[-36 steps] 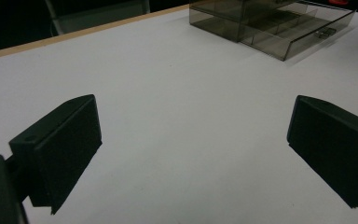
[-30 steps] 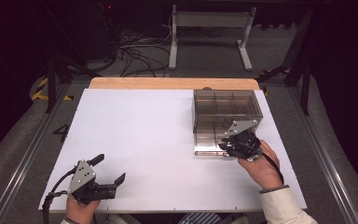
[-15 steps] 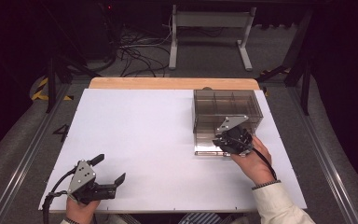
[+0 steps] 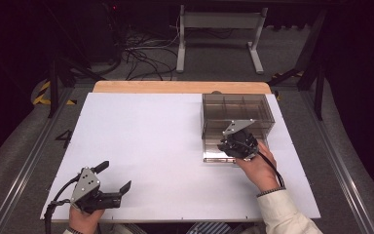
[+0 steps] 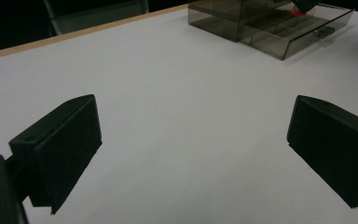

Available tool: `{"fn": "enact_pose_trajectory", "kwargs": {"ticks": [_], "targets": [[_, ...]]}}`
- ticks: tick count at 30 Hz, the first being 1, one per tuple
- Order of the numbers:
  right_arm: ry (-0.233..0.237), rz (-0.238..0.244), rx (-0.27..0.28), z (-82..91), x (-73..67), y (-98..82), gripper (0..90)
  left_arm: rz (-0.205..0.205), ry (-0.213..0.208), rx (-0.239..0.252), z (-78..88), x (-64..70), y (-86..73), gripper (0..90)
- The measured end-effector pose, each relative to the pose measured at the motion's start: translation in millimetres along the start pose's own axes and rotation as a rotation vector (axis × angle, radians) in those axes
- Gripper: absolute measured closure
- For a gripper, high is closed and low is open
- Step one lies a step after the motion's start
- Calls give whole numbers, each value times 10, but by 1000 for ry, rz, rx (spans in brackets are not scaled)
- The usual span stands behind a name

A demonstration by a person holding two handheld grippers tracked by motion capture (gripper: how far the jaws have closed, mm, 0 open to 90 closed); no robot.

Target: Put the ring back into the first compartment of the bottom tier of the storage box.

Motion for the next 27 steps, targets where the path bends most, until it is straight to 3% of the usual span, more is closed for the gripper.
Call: {"fn": "enact_pose_trajectory", "kwargs": {"ticks": [12,19,27], "targets": [[3,-34,19,-151,-3,31,751,2,-1,-1,-4,3,-2,37],[13,-55,61,-177,-8,66,751,3,0,0,2,6,-3,37],[12,-61,42,-242,-14,27,751,3,1,1,5,2,-1,37]]}}
Point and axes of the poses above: each handheld gripper's, and its own axes: z roughly backward along the jaws, y roughly out of its top, x roughly to its right, the point moved 7 cm from there along -z, roughly forward along the jaws, and after that the axes turned 2 degrees about z, right-handed, at the moved point
